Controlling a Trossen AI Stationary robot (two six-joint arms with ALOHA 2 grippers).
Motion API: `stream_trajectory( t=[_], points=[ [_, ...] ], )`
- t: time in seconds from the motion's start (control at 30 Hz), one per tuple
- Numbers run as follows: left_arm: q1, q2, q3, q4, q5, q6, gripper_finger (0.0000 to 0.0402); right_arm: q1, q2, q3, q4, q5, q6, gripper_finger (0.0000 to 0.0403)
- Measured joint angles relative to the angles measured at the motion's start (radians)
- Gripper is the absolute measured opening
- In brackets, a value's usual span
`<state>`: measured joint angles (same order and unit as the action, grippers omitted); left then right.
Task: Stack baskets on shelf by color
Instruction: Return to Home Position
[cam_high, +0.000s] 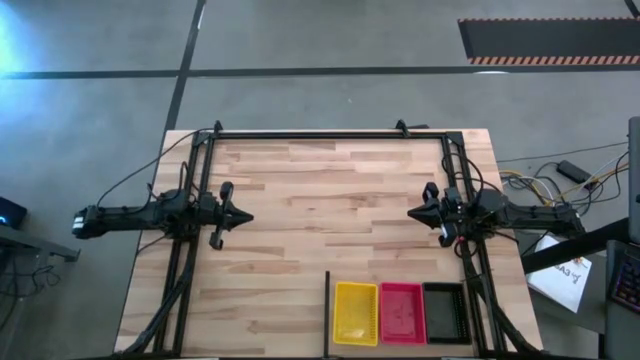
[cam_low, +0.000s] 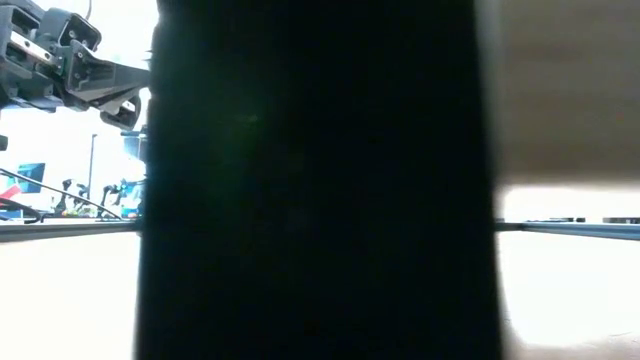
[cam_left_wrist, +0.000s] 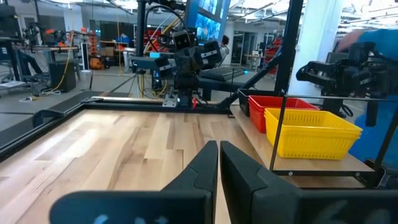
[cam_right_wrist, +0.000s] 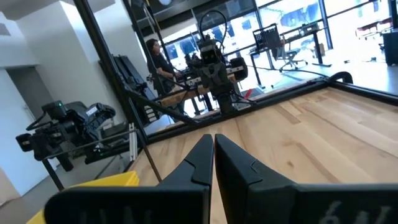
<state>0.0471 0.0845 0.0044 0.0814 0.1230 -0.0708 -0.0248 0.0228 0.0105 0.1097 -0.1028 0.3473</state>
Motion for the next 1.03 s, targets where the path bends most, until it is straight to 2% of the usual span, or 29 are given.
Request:
stream_trajectory(
  t=[1.03],
  points=[
    [0.000, 0.000, 0.000, 0.000, 0.000, 0.000, 0.0002, 0.000, 0.013, 0.000, 0.000, 0.000, 0.000, 0.0009]
  ],
)
